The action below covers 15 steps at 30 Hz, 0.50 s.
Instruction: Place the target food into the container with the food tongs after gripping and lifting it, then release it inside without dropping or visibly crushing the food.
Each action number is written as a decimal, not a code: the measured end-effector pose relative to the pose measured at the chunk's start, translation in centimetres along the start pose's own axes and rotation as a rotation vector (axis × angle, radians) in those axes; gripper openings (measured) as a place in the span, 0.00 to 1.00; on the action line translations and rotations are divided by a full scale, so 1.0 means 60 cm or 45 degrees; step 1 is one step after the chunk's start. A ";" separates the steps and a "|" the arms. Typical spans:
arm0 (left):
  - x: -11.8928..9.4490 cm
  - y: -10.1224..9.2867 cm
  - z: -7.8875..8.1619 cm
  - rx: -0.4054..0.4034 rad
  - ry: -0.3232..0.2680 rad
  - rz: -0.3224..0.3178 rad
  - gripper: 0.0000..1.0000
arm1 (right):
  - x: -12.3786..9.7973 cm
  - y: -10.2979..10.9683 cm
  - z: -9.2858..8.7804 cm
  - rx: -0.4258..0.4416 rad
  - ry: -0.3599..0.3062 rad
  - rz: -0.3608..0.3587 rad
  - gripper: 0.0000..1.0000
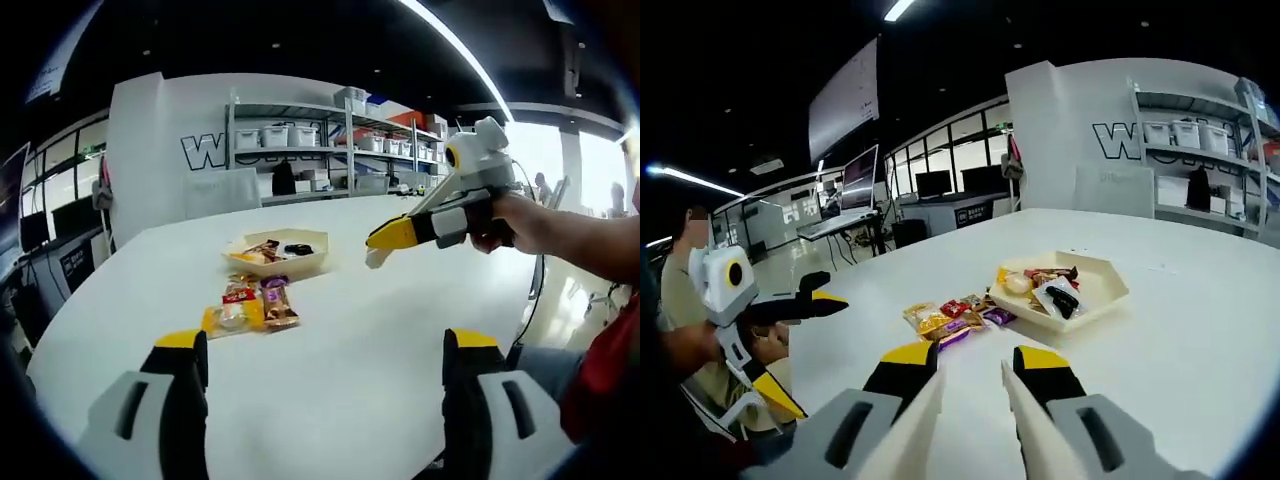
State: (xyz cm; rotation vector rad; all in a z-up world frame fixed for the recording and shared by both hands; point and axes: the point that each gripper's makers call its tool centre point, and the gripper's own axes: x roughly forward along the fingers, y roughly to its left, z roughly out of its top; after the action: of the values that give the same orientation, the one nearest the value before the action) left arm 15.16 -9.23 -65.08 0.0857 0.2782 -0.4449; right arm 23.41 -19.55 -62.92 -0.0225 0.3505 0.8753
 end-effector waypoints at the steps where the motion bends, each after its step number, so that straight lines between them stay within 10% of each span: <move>1: -0.002 0.000 -0.002 -0.003 0.003 -0.001 0.96 | -0.001 0.001 0.000 -0.001 -0.005 0.000 0.25; 15: -0.034 0.015 -0.017 0.011 0.051 0.015 0.99 | 0.043 0.038 0.000 0.019 -0.025 0.040 0.25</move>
State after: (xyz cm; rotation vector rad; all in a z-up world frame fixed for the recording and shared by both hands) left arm 13.52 -7.41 -65.44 0.1048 0.3154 -0.4327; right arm 23.21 -16.15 -63.42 0.0052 0.3400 0.9038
